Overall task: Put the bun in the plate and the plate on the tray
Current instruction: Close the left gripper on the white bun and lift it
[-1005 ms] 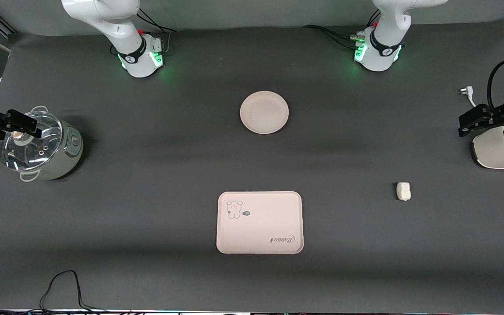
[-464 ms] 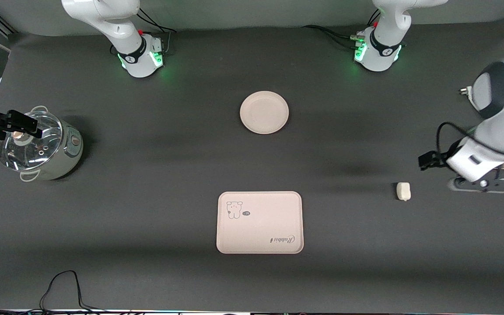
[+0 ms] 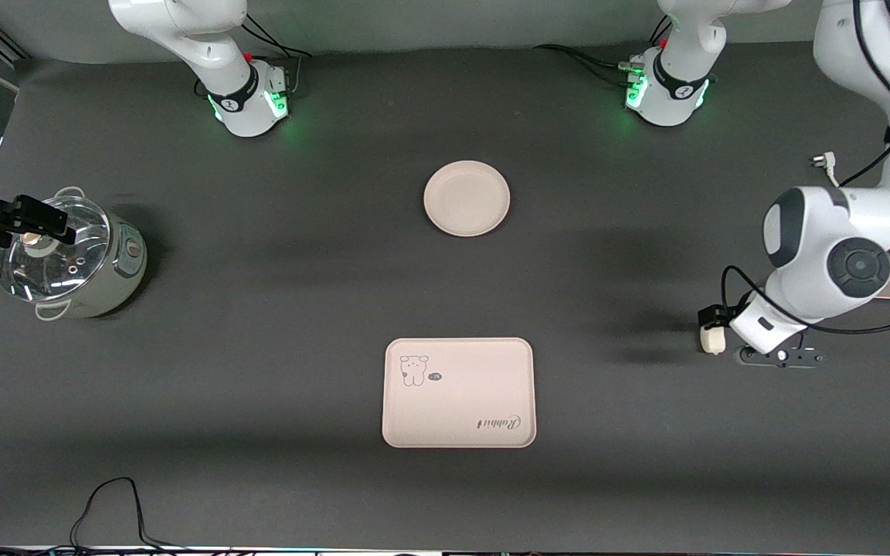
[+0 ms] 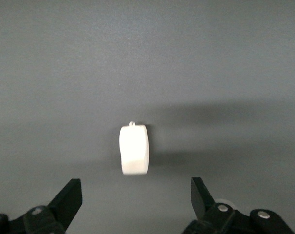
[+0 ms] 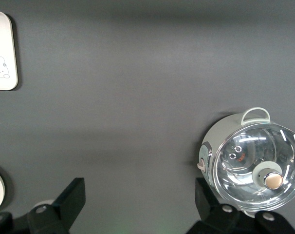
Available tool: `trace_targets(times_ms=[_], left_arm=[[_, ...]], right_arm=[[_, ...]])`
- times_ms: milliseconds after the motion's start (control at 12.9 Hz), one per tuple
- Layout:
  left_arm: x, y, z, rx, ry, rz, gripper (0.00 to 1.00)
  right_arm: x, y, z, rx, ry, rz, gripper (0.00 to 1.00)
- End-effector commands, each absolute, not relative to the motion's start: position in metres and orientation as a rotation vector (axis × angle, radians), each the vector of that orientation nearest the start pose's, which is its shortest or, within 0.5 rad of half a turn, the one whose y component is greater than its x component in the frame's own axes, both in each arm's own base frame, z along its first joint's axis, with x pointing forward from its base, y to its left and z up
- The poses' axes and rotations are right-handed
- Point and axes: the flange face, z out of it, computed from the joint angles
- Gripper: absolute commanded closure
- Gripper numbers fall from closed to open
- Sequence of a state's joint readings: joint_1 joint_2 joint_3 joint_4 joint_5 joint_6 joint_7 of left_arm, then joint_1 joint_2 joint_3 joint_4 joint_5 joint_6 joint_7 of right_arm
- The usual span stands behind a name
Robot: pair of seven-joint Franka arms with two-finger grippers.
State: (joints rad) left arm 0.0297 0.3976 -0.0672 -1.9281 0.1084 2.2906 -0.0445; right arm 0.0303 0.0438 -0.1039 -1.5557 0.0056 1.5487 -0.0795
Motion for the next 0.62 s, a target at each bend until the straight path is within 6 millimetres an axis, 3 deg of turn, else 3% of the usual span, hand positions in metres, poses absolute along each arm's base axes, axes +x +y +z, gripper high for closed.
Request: trace_targets(times_ms=[0,155,309,386,464,541], left_arm=[[0.607,-0.017,0.235,-3.087,0.066,-0.019,0.00],[0.603,-0.019,0.207,-3.098,0.039,-0.037,0.00],[0.602,-0.017,0.198,-3.100,0.036,-0.041,0.03],[0.601,-0.016,0.194,-3.100,0.034,-0.029,0.16],[0.601,-0.015,0.191,-3.100,0.039,-0.024,0.39],[0.601,-0.012,0.191,-3.100,0.039,-0.019,0.77]], right_arm=[[0.564,-0.038,0.607,-3.130,-0.002,0.068,0.00],[0.564,-0.039,0.607,-3.130,0.000,0.068,0.00],[0.564,-0.039,0.607,-3.130,0.000,0.068,0.00],[0.564,-0.039,0.607,-3.130,0.000,0.068,0.00],[0.564,-0.039,0.607,-3.130,0.000,0.068,0.00],[0.564,-0.039,0.607,-3.130,0.000,0.068,0.00]])
